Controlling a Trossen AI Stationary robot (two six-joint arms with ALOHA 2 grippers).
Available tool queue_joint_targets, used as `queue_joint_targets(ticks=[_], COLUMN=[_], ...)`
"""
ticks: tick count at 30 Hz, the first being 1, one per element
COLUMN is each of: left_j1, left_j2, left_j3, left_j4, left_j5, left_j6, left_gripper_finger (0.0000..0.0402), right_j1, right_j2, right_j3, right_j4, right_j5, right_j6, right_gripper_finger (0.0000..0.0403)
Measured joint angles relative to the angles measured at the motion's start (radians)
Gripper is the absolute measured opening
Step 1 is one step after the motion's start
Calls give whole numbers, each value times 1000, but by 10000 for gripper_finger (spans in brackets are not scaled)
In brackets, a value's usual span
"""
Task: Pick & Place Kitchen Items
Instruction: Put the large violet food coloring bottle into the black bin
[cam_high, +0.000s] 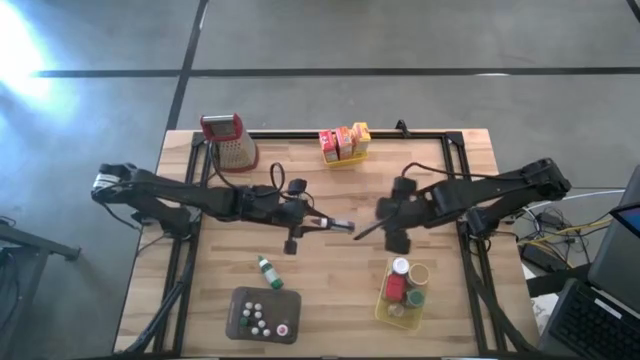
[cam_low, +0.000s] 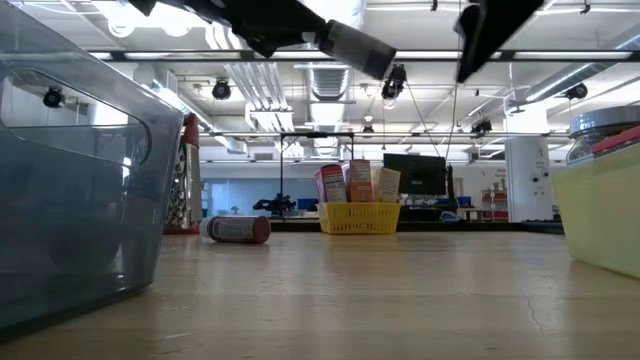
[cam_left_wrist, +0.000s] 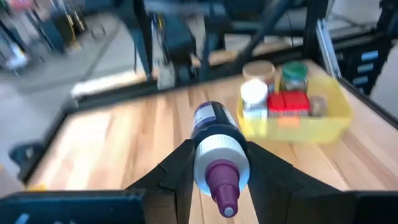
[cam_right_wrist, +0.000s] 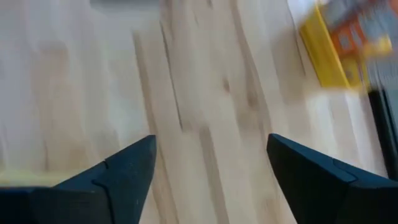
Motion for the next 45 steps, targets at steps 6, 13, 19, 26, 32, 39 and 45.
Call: queue_joint_targets(ticks=[6, 13, 19, 26, 32, 39, 45], left_j1=[-14, -77, -165, -252, -304, -371, -452], left_j2=[-46, -48, -48, -48, -34, 3, 61], left_j3=[142, 320, 418, 433, 420, 444, 521], left_j4=[-418, -842, -1011, -1065, -1067, -1097, -1139], left_j5=[-2, -2, -3, -3, -3, -1, -22], left_j6=[-102, -199, -217, -262, -311, -326, -337], left_gripper_finger=[125, 126, 126, 126, 126, 126, 126], right_j1=[0, 0, 0, 0, 0, 0, 0], right_j2=[-140, -445, -673, -878, -998, -1085, -1126], right_j3=[-17, -92, -190, -282, -326, -347, -352], right_j4=[-159, -137, -139, -140, -142, -142, -142], right_j5=[7, 18, -33, -51, -52, -54, -54], right_j6=[39, 13, 9, 9, 9, 9, 9], right_gripper_finger=[321, 305, 278, 249, 230, 218, 211])
